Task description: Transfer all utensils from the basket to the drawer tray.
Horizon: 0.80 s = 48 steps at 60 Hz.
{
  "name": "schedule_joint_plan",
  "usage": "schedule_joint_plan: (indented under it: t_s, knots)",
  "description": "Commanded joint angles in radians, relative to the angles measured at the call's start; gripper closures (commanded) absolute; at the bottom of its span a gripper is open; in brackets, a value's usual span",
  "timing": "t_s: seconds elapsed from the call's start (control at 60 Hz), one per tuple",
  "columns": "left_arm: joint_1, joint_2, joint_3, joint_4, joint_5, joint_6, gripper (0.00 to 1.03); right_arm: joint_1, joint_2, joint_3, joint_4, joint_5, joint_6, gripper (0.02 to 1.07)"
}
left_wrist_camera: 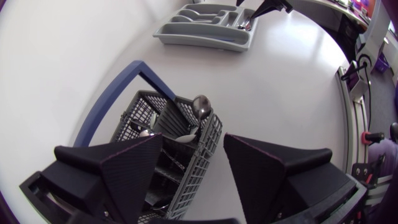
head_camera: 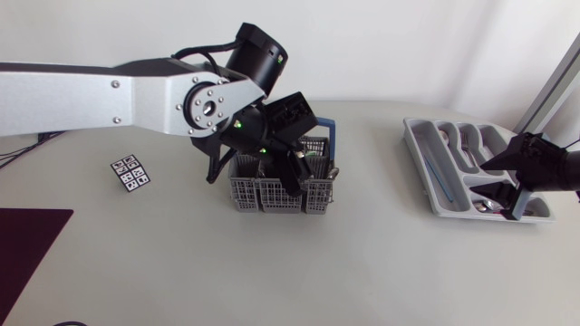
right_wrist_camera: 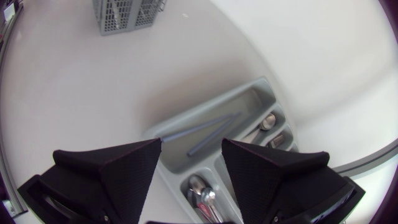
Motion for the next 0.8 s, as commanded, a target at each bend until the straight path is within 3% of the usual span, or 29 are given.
schedule_joint_plan:
  t_s: [0.0,0.333,0.517,0.633,0.783]
  knots:
    - [-0.019,0.01,0.021,-0.001,-0.021,0.124,0.34,0.068,-0.083,-0.087,-0.014,-0.006,0.066,0.34]
    - [-0.005,0.056,0.148,-0.099,-0.073,0.507,0.34,0.307,-0.341,-0.267,-0.005,0.032,0.184,0.34]
    - [-0.019,0.079,0.121,-0.095,-0.116,0.724,0.39,0.405,-0.422,-0.308,-0.003,0.068,0.238,0.34]
    - [-0.03,0.097,0.128,-0.095,-0.128,0.794,0.39,0.464,-0.436,-0.316,0.001,0.086,0.278,0.34]
    - [-0.04,0.139,0.164,-0.101,-0.156,0.874,0.51,0.533,-0.436,-0.334,0.032,0.106,0.325,0.34]
